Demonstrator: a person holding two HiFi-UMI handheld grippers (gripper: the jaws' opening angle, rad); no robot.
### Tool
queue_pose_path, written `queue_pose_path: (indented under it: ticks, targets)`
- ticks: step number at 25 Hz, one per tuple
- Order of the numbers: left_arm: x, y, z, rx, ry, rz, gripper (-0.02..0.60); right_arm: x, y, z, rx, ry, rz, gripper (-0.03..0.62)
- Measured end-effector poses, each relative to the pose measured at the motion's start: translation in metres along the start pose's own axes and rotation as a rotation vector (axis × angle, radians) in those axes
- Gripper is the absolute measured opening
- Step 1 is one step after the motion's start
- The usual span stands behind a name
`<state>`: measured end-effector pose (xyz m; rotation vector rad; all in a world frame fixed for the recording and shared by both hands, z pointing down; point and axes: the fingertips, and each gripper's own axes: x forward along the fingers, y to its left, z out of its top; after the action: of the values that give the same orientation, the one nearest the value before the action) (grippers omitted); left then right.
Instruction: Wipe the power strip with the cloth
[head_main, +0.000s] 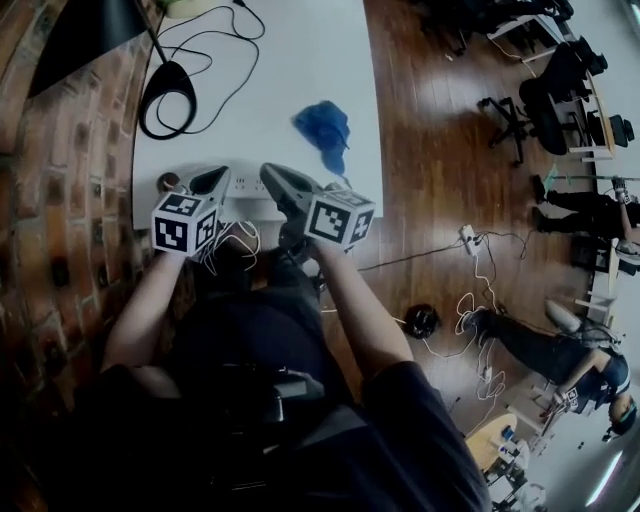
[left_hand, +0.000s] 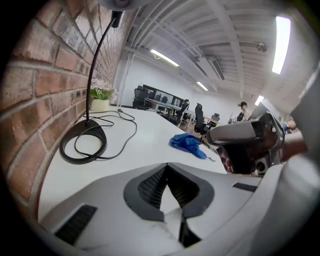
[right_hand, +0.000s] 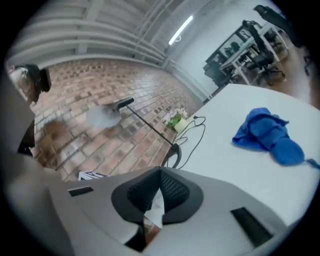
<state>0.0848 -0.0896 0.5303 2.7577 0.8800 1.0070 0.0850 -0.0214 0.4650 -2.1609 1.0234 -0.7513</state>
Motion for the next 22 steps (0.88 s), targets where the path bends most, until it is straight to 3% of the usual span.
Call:
queue_pose_path:
  ticks: [3,7,14,22]
  targets:
    - [0.007,-0.013,0.019,-0.049,-0.037,-0.022,-0.006,-0.016,0.006,0.017,0.064,-0.083,0.04,-0.02]
    - [0.008,-0.033,0.039,-0.015,-0.049,-0.039,-0.006,-0.041,0.016,0.037,0.014,-0.121,0.036,-0.02]
    - [0.015,-0.069,0.052,-0.046,-0.056,-0.013,-0.006,-0.085,0.017,0.051,-0.018,-0.162,0.083,-0.02]
    - [0.027,-0.149,0.051,-0.004,-0.071,-0.124,-0.006,-0.145,-0.002,0.041,0.014,-0.191,0.076,-0.02]
